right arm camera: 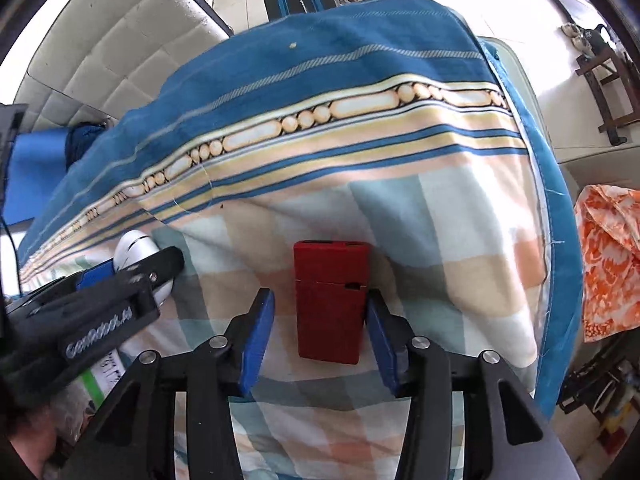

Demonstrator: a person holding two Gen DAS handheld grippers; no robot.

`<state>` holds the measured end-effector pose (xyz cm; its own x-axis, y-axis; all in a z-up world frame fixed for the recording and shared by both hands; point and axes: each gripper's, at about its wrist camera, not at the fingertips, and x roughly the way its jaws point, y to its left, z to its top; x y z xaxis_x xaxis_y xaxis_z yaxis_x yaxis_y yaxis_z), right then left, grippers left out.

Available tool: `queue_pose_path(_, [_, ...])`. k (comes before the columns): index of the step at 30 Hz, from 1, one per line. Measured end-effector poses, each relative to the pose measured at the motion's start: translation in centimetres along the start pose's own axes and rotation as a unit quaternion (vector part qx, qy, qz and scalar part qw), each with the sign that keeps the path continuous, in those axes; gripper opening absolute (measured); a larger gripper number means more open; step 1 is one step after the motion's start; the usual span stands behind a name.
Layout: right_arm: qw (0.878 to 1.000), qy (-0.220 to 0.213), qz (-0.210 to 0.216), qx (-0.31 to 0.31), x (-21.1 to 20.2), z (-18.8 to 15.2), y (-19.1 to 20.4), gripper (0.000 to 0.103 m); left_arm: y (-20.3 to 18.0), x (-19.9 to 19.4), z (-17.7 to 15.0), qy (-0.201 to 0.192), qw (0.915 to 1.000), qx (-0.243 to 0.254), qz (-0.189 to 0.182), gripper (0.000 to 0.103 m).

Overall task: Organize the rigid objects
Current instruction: 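Carry the white case and red box into the box with both tools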

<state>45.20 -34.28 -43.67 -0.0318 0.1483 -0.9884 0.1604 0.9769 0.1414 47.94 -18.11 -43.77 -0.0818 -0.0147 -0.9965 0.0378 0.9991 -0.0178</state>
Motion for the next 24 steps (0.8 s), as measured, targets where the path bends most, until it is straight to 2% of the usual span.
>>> queue_pose_path(3, [0.999, -0.008, -0.035, -0.001, 0.4, -0.3, 1.0, 0.037, -0.2, -0.1, -0.4, -0.004, 1.0000, 0.004, 0.004, 0.052])
queue_pose_path(7, [0.999, -0.004, -0.047, -0.003, 0.3, -0.8, 1.6, 0.036, -0.5, -0.5, -1.1, -0.008, 0.9999, 0.009, 0.004, 0.052])
queue_pose_path(17, [0.999, -0.021, -0.017, -0.021, -3.4, -4.4, 1.6, 0.036, -1.6, -4.5, -4.5, -0.043, 0.9984, 0.031, -0.016, 0.052])
queue_pose_path(24, [0.999, -0.041, -0.002, -0.031, -7.1, -7.5, 1.3, 0.036, -1.2, -9.4, -7.6, -0.085, 0.9944, 0.045, -0.043, 0.052])
